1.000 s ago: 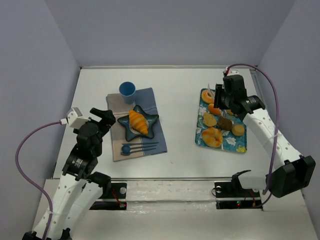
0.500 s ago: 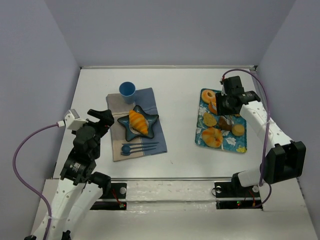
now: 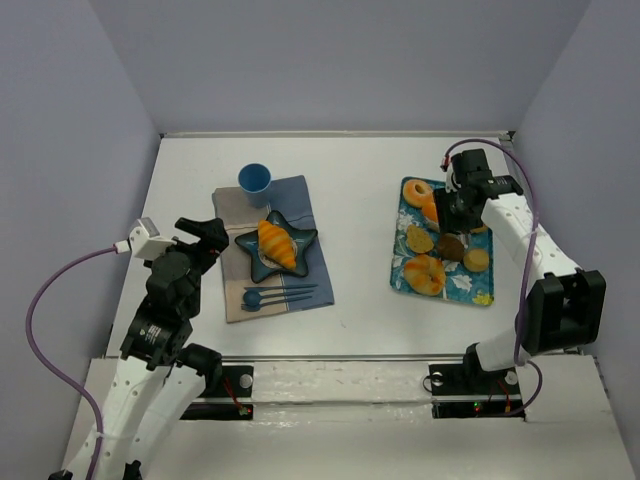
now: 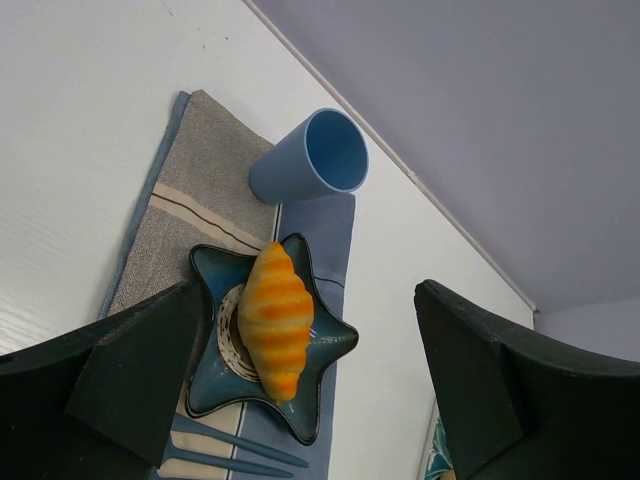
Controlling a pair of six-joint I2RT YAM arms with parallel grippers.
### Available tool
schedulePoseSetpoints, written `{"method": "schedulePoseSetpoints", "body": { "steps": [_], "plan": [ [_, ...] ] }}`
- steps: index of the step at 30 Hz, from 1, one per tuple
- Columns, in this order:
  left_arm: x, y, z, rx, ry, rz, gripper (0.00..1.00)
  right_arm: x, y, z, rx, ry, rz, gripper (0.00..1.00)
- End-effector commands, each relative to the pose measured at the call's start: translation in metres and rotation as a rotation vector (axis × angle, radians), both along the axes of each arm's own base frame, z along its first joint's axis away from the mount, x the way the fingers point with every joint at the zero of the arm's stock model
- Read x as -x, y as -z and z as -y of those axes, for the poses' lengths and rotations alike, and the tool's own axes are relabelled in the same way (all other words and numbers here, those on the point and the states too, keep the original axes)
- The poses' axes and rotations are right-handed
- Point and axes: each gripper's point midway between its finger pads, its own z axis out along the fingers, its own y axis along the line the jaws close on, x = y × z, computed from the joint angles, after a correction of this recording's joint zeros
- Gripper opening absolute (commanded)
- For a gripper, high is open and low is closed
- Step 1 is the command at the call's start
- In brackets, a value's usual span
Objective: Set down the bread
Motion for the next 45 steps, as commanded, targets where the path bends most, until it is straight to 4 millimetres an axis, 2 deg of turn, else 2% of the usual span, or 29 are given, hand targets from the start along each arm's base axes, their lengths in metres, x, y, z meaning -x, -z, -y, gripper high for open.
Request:
{"method": "schedulePoseSetpoints", "body": {
  "steps": [1, 3, 4, 6, 7, 10, 13, 15, 17, 19, 21, 22, 25, 26, 28, 29, 31, 32, 33, 36, 39, 40, 41, 45],
  "plan": [
    [-0.001, -0.008, -0.004, 0.01, -0.021, 0.045, 0.99, -0.016, -0.021, 0.004, -0.021, 0.006, 0.048, 0.53],
    [0.0, -0.008, -0.006, 0.013, -0.029, 0.046, 0.99, -0.018, -0.019, 0.007, -0.008, 0.031, 0.035, 0.46],
    [0.001, -0.007, -0.007, 0.014, -0.034, 0.045, 0.99, -0.019, -0.018, 0.008, -0.006, 0.036, 0.033, 0.37],
    [0.001, -0.009, -0.007, 0.017, -0.038, 0.052, 0.99, -0.02, -0.024, 0.008, -0.008, 0.046, 0.05, 0.31],
    [0.001, -0.009, -0.007, 0.016, -0.038, 0.05, 0.99, -0.022, -0.03, 0.008, -0.011, 0.05, 0.068, 0.27],
    [0.002, -0.009, -0.008, 0.018, -0.038, 0.052, 0.99, -0.021, -0.049, 0.006, -0.029, 0.052, 0.121, 0.23],
    [0.002, -0.009, -0.008, 0.019, -0.041, 0.051, 0.99, -0.018, -0.078, -0.005, -0.107, 0.054, 0.185, 0.22],
    [0.002, -0.008, -0.009, 0.018, -0.044, 0.049, 0.99, -0.016, -0.104, -0.014, -0.167, 0.026, 0.256, 0.21],
    [0.002, -0.008, -0.008, 0.019, -0.043, 0.048, 0.99, -0.014, -0.124, -0.039, -0.274, -0.059, 0.304, 0.21],
    [0.002, -0.008, -0.009, 0.019, -0.048, 0.048, 0.99, -0.006, -0.145, -0.073, -0.375, -0.184, 0.354, 0.21],
    [0.003, -0.009, -0.01, 0.019, -0.051, 0.049, 0.99, 0.001, -0.151, -0.101, -0.422, -0.263, 0.367, 0.21],
    [0.003, -0.009, -0.01, 0.018, -0.052, 0.045, 0.99, 0.012, -0.153, -0.132, -0.444, -0.356, 0.357, 0.21],
    [0.003, -0.009, -0.01, 0.02, -0.053, 0.042, 0.99, 0.024, -0.154, -0.184, -0.477, -0.497, 0.349, 0.22],
    [0.003, -0.009, -0.01, 0.023, -0.052, 0.042, 0.99, 0.033, -0.151, -0.218, -0.524, -0.584, 0.326, 0.22],
    [0.003, -0.007, -0.01, 0.023, -0.052, 0.038, 0.99, 0.043, -0.153, -0.252, -0.569, -0.67, 0.306, 0.22],
    [0.003, -0.008, -0.01, 0.023, -0.052, 0.038, 0.99, 0.052, -0.144, -0.28, -0.583, -0.732, 0.272, 0.22],
    [0.004, -0.007, -0.01, 0.022, -0.054, 0.032, 0.99, 0.058, -0.139, -0.304, -0.595, -0.777, 0.252, 0.22],
    [0.004, -0.007, -0.01, 0.024, -0.056, 0.032, 0.99, 0.064, -0.133, -0.324, -0.608, -0.816, 0.221, 0.22],
    [0.004, -0.007, -0.011, 0.023, -0.057, 0.031, 0.99, 0.068, -0.138, -0.328, -0.616, -0.832, 0.228, 0.22],
    [0.003, -0.006, -0.01, 0.027, -0.057, 0.03, 0.99, 0.076, -0.111, -0.359, -0.638, -0.883, 0.142, 0.23],
    [0.003, -0.005, -0.01, 0.026, -0.058, 0.029, 0.99, 0.088, -0.096, -0.381, -0.647, -0.939, 0.084, 0.23],
    [0.003, -0.005, -0.01, 0.025, -0.058, 0.027, 0.99, 0.085, -0.083, -0.386, -0.639, -0.936, 0.056, 0.23],
    [0.002, -0.004, -0.01, 0.024, -0.058, 0.025, 0.99, 0.09, -0.08, -0.392, -0.641, -0.953, 0.044, 0.23],
    [0.003, -0.003, -0.01, 0.023, -0.057, 0.022, 0.99, 0.073, -0.068, -0.395, -0.59, -0.894, 0.061, 0.23]
  ]
}}
